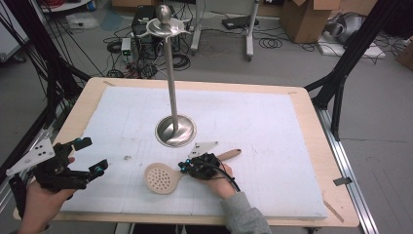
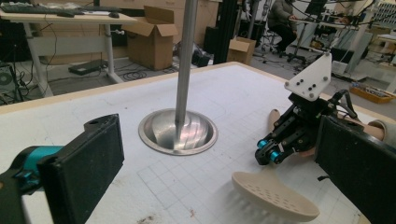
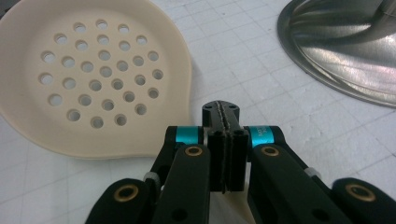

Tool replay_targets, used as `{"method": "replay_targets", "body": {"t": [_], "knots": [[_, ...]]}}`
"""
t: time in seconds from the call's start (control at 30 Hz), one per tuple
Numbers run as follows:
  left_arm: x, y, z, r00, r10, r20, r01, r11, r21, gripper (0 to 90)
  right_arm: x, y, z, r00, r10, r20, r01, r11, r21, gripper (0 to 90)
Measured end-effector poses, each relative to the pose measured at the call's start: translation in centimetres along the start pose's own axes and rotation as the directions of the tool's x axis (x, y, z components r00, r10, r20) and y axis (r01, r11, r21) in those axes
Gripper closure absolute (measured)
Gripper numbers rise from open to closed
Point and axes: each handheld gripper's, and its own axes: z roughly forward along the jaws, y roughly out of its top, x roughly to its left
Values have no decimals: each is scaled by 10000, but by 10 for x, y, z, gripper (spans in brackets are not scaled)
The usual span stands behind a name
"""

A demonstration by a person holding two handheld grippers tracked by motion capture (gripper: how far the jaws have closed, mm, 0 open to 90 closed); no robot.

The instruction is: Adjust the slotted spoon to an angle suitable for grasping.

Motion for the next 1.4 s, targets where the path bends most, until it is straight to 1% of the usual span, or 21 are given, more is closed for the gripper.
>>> {"method": "replay_targets", "body": {"t": [0.1,0.2,0.23,0.3,0.37,0.7,0.73,0.77,0.87,0.9,0.93,0.97,1.0,1.3,1.4], "knots": [[0,0,1,10000,-2,6,2,10000,22,21,0,-3,-4,9999,-165,20,165,9999,-9,900],[-1,-1,1,10000,-16,28,16,10000,44,21,1,-5,-6,9998,-212,25,212,9998,-23,900],[-1,-1,2,10000,36,38,-37,10000,89,21,1,-7,-9,9996,-265,21,265,9996,-10,900],[-1,-1,2,10000,23,35,-23,10000,81,21,1,-8,-11,9997,-241,34,241,9997,-23,900],[-1,-1,2,10000,23,22,-23,10000,97,21,0,-12,-16,9995,-295,73,295,9996,-28,900],[-2,0,5,9999,40,95,-41,10000,90,21,-3,-24,-33,9997,-189,134,188,9998,61,900],[-2,0,5,9999,23,106,-24,10000,90,21,-4,-27,-37,9998,-115,141,114,9999,86,900],[-2,1,6,9999,43,140,-45,9999,96,21,-5,-29,-39,9997,-161,200,159,9998,92,900],[-3,1,7,9999,16,158,-17,10000,94,21,-7,-32,-43,9994,-98,323,92,9998,181,900],[-3,1,8,9999,42,161,-44,9999,116,21,-7,-34,-44,9987,-159,475,140,9991,411,900],[-3,1,9,9998,21,194,-24,9999,127,21,-6,-37,-49,9984,-322,467,303,9988,396,900],[-3,1,9,9998,21,194,-24,9999,127,21,-6,-37,-49,9984,-322,467,303,9988,396,900],[-3,1,10,9998,52,196,-55,9999,144,21,-5,-40,-52,9979,-505,410,488,9979,417,900],[-4,2,16,9994,17,350,-22,9999,154,20,-4,-49,-65,9985,-344,426,325,9985,443,900],[-4,2,17,9992,30,390,-34,9999,124,21,-4,-54,-71,9980,-306,553,276,9981,550,900]]}}
